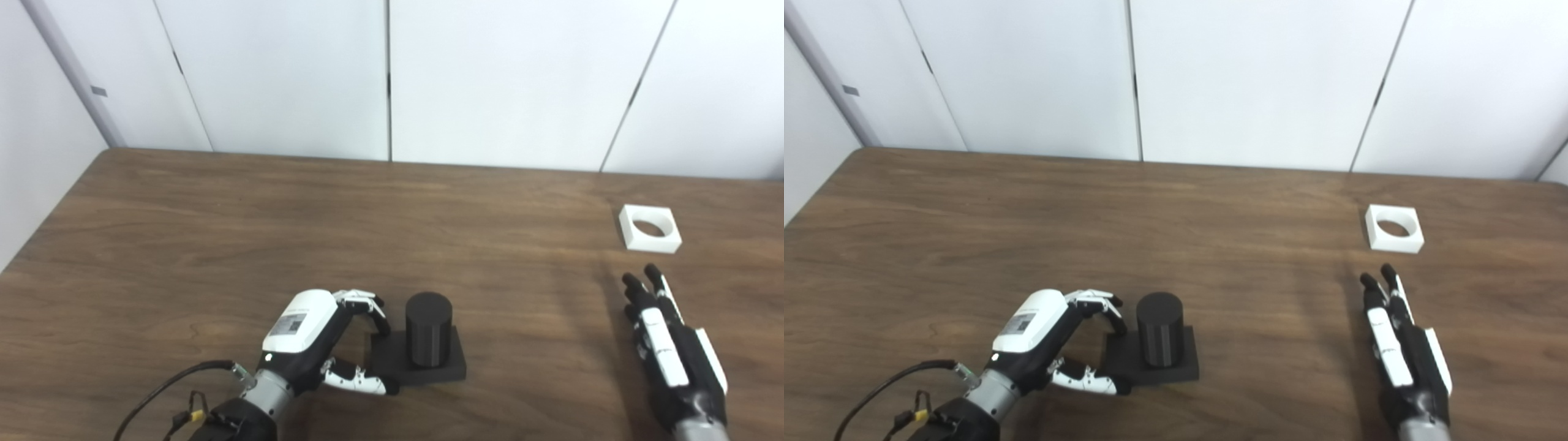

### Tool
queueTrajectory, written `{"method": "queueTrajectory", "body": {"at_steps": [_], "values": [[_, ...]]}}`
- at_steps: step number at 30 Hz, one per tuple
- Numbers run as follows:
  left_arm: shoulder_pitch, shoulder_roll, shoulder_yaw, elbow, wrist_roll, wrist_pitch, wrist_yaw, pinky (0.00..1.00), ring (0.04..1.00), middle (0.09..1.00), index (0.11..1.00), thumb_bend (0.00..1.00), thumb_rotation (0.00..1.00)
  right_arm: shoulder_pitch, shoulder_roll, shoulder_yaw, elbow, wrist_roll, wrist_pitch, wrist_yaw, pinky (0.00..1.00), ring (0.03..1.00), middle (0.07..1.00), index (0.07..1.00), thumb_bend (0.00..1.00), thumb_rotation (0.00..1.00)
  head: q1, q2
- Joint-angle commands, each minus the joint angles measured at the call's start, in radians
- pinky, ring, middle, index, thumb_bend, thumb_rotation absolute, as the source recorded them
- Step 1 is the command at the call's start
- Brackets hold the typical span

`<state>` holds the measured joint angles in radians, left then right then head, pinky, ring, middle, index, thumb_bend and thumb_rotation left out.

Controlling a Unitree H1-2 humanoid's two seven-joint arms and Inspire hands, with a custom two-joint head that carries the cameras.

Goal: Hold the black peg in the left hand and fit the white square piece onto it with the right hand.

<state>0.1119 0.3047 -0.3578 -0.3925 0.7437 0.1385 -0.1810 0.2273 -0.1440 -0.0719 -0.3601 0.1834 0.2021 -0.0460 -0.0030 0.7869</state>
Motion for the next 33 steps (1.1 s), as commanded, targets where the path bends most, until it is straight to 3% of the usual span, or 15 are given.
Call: {"method": "queueTrajectory", "body": {"at_steps": [1,12,23,29,33], "values": [[0.016,0.004,-0.020,-0.007,-0.004,-0.022,-0.036,0.67,0.793,0.779,0.488,0.51,0.05,0.004,0.037,0.005,-0.039,-0.009,0.016,-0.003,0.99,0.970,0.926,1.000,0.49,0.74,-0.006,0.009],[0.035,0.010,-0.025,-0.018,-0.034,-0.021,-0.094,0.70,0.811,0.780,0.488,0.51,0.04,0.001,0.038,0.005,-0.066,-0.019,0.041,-0.018,0.99,0.955,0.909,0.995,0.46,0.75,-0.043,0.045],[0.031,0.036,-0.048,0.001,-0.063,-0.048,-0.133,0.73,0.819,0.776,0.488,0.51,0.04,0.000,0.040,0.007,-0.081,-0.032,0.063,-0.023,0.96,0.948,0.909,0.986,0.46,0.71,-0.108,0.048],[0.028,0.055,-0.050,0.007,-0.069,-0.054,-0.143,0.73,0.821,0.766,0.488,0.51,0.04,-0.020,0.017,-0.004,-0.112,-0.071,0.095,-0.029,0.92,0.930,0.907,0.967,0.48,0.68,-0.179,0.024],[0.029,0.063,-0.049,0.017,-0.078,-0.066,-0.145,0.74,0.816,0.761,0.488,0.51,0.04,-0.046,-0.013,-0.044,-0.134,-0.078,0.128,-0.031,0.98,0.942,0.909,0.951,0.48,0.69,-0.210,-0.019]]}}
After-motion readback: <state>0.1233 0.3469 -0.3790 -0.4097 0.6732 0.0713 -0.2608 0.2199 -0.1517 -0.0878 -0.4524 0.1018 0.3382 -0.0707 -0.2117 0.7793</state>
